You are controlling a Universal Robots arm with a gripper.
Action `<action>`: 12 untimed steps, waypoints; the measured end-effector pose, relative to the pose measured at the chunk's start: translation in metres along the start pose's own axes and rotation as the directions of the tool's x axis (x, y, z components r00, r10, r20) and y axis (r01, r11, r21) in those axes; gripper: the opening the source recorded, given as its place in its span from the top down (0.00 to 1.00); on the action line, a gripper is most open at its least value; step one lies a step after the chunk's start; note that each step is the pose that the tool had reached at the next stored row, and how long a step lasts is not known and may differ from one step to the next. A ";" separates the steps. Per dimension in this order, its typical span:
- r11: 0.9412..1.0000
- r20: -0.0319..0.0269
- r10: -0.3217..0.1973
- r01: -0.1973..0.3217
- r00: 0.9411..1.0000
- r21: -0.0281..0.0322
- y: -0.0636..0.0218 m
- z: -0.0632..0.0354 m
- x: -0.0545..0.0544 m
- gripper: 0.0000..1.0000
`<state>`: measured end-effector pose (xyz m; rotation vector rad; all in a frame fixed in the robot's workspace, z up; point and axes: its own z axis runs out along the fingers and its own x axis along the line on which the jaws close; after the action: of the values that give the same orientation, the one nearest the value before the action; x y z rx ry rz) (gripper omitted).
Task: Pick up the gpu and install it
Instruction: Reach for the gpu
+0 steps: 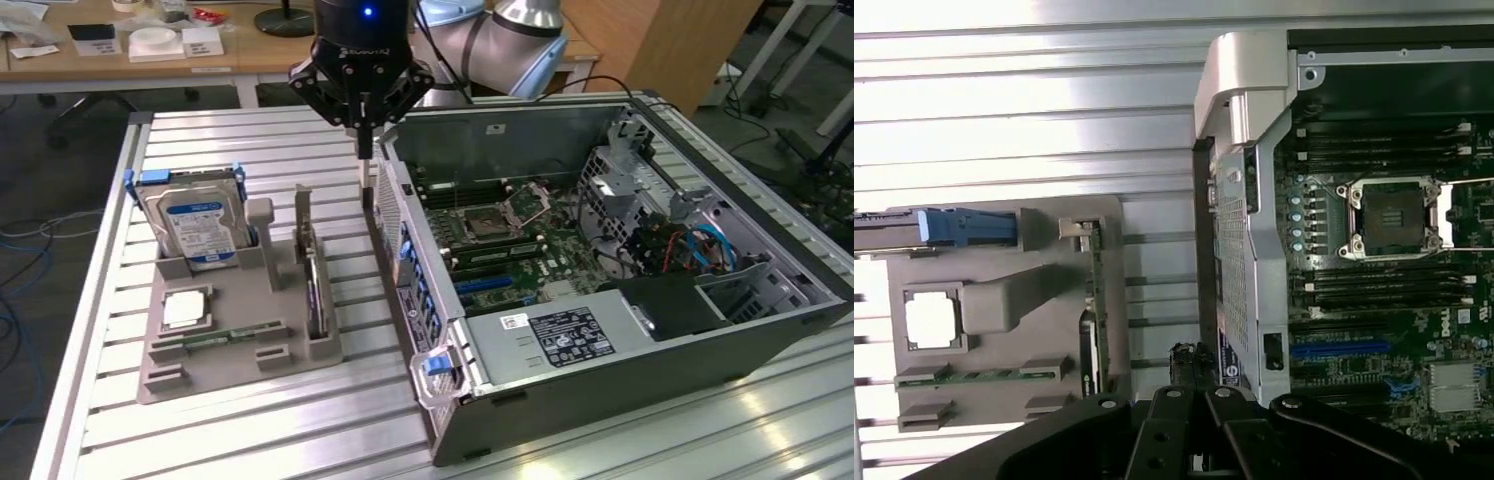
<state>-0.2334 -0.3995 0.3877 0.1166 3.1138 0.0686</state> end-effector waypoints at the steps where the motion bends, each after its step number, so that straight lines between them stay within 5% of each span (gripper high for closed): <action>1: 1.000 0.000 0.000 0.000 1.000 0.000 -0.0001 0.0000 0.001 0.89; 12: 1.000 0.000 0.000 0.000 1.000 0.000 -0.0014 -0.0004 0.017 0.89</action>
<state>-0.2509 -0.3996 0.3876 0.1166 3.1138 0.0688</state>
